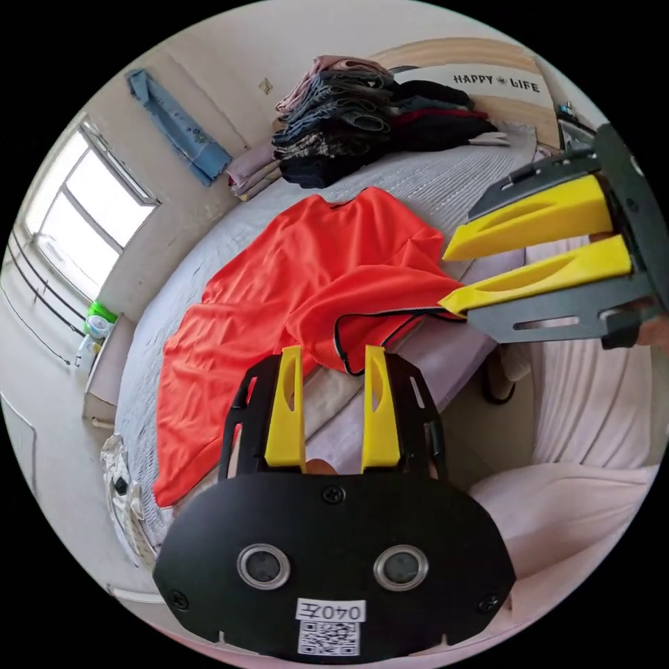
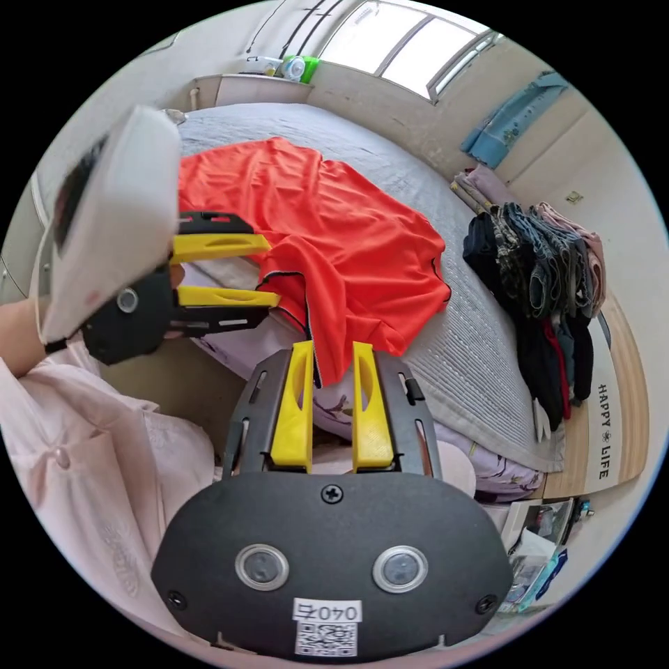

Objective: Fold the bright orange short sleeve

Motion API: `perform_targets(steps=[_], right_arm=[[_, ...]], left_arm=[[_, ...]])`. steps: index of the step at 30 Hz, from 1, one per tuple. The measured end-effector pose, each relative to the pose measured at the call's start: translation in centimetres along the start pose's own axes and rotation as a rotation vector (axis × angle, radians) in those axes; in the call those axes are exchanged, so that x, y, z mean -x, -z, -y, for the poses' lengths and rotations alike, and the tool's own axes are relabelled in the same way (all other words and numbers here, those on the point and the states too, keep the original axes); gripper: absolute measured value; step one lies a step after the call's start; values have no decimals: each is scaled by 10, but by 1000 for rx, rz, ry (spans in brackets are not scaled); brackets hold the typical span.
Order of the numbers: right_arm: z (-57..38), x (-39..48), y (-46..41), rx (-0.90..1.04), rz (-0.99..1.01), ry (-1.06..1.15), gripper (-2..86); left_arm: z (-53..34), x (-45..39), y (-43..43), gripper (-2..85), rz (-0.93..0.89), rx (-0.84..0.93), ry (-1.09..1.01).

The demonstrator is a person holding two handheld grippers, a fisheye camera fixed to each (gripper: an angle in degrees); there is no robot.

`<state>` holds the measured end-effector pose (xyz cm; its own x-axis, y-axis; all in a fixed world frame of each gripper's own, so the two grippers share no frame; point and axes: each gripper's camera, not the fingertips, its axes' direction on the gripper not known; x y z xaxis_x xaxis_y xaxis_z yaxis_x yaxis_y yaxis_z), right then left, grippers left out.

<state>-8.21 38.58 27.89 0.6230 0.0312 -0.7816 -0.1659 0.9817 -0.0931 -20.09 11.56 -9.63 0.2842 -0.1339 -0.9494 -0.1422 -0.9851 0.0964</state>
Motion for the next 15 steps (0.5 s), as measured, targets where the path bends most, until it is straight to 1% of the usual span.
perform_targets(steps=[1,2,3,6,11,15], right_arm=[[-2,1,4,-21,-4,-19,87],[-4,1,7,-40,-18,-29,95],[-5,1,8,-48,-28,-33,99],[-6,4,14,-93,-43,-35,120],[-1,13,9,-105,41,-22,125],[-1,18,2,-87,35,-3,123]], left_arm=[[0,-3,-1,29,33,9,-5],[-2,-4,0,5,107,13,15],[-5,-1,11,-4,125,-28,29],[-11,15,42,-11,25,-100,70],[-17,16,65,-14,64,-138,28],[-22,20,67,-14,53,-147,34]])
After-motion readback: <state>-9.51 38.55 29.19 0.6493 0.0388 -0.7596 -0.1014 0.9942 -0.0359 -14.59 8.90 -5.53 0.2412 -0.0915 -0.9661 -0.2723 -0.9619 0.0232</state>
